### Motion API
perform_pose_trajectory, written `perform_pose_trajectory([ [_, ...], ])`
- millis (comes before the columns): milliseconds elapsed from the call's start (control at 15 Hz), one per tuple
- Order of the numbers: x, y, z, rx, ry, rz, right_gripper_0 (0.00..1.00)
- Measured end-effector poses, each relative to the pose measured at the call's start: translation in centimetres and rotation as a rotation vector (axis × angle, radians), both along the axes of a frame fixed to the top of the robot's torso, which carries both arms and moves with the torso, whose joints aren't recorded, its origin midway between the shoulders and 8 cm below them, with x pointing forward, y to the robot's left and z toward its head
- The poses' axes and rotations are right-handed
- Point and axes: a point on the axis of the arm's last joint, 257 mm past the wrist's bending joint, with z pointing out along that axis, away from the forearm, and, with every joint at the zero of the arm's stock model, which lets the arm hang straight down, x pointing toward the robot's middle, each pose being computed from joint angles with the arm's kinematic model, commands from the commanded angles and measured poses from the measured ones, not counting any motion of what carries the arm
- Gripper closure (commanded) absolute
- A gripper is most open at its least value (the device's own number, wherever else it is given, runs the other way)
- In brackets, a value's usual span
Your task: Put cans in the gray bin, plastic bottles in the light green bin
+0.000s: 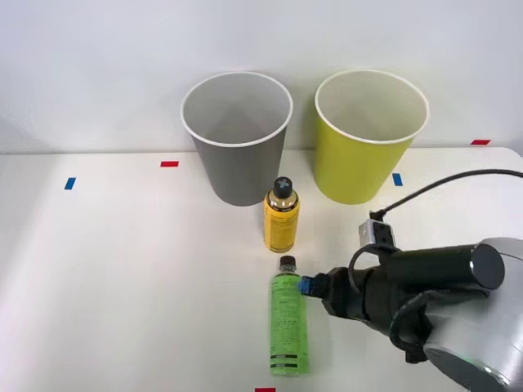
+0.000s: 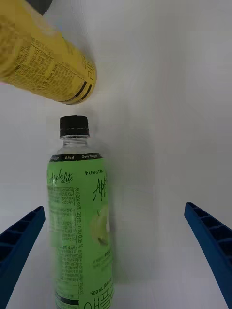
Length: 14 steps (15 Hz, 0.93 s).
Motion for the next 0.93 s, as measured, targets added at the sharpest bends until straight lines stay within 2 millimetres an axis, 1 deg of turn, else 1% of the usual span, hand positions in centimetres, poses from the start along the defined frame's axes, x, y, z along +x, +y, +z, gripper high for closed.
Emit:
perform_pose_trajectory([
  [67,0.0,0.3,-0.5,-0.027,0.010,0.047,0.00],
  [200,-0.4,1.1,-0.3,-0.032,0.040,0.093,0.00],
  [333,-1.2,0.8,-0.4,-0.079,0.090,0.101,0.00],
  [533,-2.2,2.2,0.1,-0.084,0.139,0.106,0.00],
  [800,-1.5,4.2,-1.2,-0.051,0.201,0.084,0.00],
  [933,-1.2,4.9,-1.2,-0.044,0.195,0.086,0.00],
])
